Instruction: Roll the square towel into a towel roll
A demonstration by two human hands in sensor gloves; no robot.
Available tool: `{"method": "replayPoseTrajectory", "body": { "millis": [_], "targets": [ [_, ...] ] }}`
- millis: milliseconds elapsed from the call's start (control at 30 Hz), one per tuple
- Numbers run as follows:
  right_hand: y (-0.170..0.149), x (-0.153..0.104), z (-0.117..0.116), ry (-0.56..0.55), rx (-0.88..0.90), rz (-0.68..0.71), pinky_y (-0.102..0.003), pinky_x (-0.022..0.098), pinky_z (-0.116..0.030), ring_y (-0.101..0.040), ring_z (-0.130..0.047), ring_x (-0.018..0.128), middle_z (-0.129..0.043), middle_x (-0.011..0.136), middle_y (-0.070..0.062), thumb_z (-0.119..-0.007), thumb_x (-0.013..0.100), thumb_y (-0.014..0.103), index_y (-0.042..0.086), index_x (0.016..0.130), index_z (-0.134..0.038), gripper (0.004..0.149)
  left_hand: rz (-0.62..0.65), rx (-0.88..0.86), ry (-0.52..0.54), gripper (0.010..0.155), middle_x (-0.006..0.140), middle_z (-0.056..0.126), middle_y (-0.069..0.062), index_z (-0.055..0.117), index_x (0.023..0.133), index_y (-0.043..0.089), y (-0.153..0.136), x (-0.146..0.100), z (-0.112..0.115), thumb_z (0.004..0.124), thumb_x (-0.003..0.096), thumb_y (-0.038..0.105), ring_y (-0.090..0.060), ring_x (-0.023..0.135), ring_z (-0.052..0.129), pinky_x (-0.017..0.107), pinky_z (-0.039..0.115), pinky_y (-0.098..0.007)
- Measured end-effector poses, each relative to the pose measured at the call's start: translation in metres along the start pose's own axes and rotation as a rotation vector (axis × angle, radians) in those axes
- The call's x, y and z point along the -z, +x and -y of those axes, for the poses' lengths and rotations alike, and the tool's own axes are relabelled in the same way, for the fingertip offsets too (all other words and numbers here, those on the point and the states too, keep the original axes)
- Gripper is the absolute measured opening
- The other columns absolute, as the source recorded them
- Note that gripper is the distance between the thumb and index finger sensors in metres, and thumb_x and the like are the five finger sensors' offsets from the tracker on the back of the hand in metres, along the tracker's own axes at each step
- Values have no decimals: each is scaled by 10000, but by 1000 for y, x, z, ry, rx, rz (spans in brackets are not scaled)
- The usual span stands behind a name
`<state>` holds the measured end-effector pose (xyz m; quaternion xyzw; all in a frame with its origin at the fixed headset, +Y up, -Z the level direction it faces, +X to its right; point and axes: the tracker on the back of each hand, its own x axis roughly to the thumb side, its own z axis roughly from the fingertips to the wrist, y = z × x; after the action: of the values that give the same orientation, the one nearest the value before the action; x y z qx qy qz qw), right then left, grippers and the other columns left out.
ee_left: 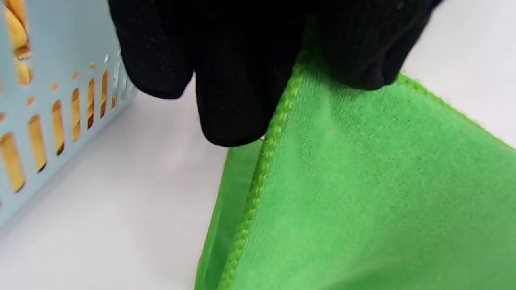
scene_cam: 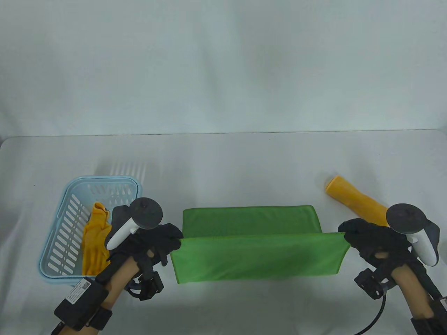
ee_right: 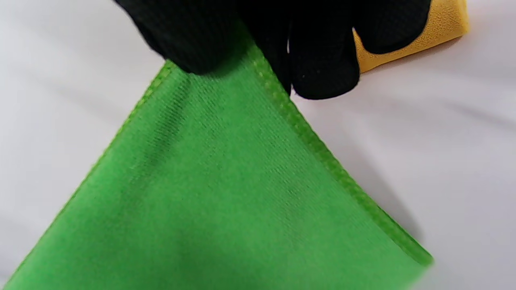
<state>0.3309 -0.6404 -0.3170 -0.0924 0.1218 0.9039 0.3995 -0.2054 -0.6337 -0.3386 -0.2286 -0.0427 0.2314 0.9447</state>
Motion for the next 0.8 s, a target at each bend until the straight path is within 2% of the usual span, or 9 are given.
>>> {"method": "replayPoseTrajectory", "body": {
  "millis": [467,800],
  "targets": [
    [6,78,-22,-76,-47,-174,-562,607,-684,-305,-908,724,-948,712,14,-814,384,322,314,757,-829,373,-282,69,82,416,812,970,33,849,818,298,11,72,-3,801,410,366,-241,714,1025,629,767,-510],
    [3,123,-53,-189,-167,-305,-552,611,-686,-295,-907,726,-944,711,24,-810,383,329,322,757,-821,375,-435,183,163,421,804,961,46,838,814,306,13,131,18,798,404,394,-232,707,1018,633,761,-504]
  ]
}}
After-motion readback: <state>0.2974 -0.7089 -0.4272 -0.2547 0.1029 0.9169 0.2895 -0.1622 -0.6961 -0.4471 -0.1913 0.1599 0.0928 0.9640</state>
